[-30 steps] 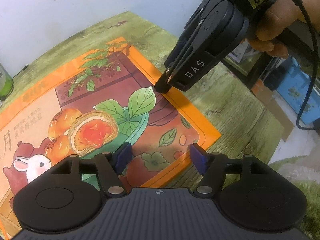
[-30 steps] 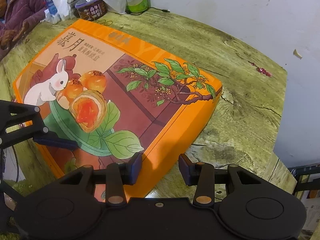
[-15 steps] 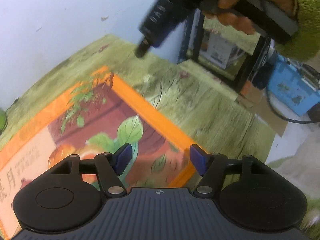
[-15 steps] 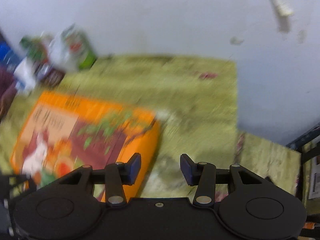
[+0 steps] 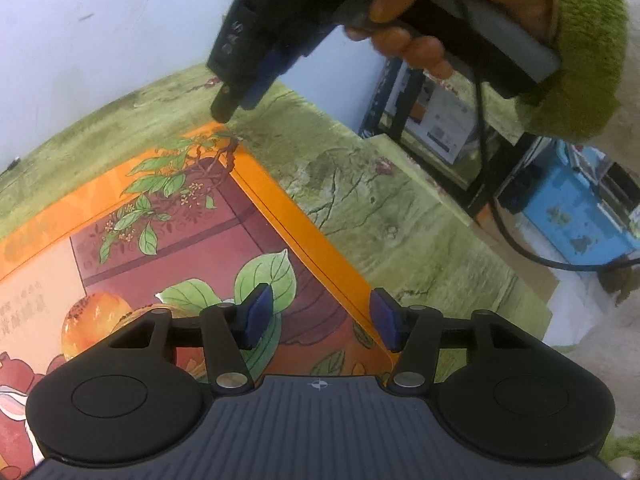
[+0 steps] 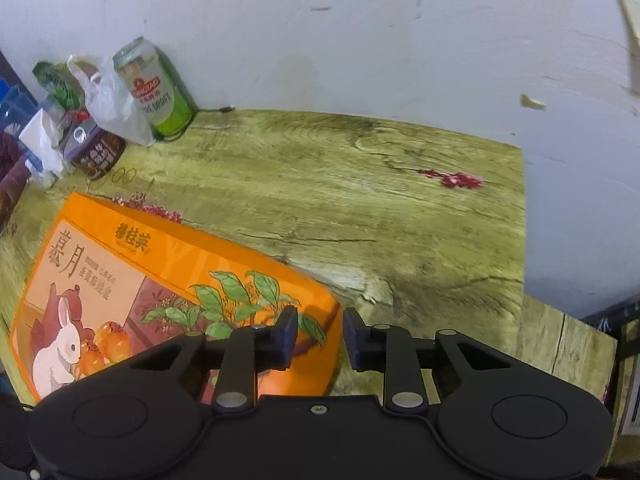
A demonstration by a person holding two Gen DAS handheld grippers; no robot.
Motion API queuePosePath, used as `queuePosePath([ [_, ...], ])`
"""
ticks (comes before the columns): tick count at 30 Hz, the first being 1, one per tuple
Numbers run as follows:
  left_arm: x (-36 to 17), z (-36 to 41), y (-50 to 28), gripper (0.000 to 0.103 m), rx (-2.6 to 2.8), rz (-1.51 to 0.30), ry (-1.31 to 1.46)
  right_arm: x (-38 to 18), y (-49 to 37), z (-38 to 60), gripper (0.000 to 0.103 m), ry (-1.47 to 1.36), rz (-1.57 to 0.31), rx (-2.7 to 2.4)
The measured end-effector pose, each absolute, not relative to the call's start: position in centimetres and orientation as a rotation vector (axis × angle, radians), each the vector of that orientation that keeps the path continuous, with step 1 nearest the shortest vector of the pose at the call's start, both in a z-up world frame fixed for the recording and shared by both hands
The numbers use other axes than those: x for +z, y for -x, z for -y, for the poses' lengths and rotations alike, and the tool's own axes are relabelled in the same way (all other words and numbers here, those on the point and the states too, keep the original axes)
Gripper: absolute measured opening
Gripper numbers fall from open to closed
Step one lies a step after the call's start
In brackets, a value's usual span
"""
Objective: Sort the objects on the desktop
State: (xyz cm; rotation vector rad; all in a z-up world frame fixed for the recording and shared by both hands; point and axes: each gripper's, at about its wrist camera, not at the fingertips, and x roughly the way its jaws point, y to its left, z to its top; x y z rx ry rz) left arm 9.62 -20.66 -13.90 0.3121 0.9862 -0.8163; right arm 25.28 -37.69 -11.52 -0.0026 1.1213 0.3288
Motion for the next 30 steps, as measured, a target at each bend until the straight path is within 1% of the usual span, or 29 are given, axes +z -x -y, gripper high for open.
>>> queuePosePath([
  [2,-14.0,20.8,-9.6,0.055,-0.818,-0.982,-0.322,-11.9,-26.1,37.2,0.021,0.025,-1.139,0.339],
  [5,-14.0,20.8,-9.6,0.055,-0.82,-0.978,-0.331,-12.6,-26.9,36.6,0.017,0.048,-1.172,0.355],
  [15,-14.1,20.5,-9.7,0.057,-0.822,-0.977,-0.31,-12.8,-28.0,36.3,0.017,0.058,-1.227,0.366],
  [19,-13.8,20.3,-9.5,0.059,-0.807,-0.965,-0.31,-12.8,-27.8,35.9,0.017,0.08,-1.216,0.359],
  [24,-13.3,19.8,-9.3,0.059,-0.782,-0.945,-0.305,-11.3,-25.9,36.8,0.017,0.018,-1.14,0.349],
  [27,-12.0,17.7,-9.2,0.059,-0.713,-0.906,-0.269,-10.1,-23.9,36.7,0.017,-0.008,-1.09,0.367],
  [30,-11.4,15.2,-9.4,0.059,-0.615,-0.893,-0.22,-9.7,-21.5,35.0,0.017,0.029,-1.067,0.415],
])
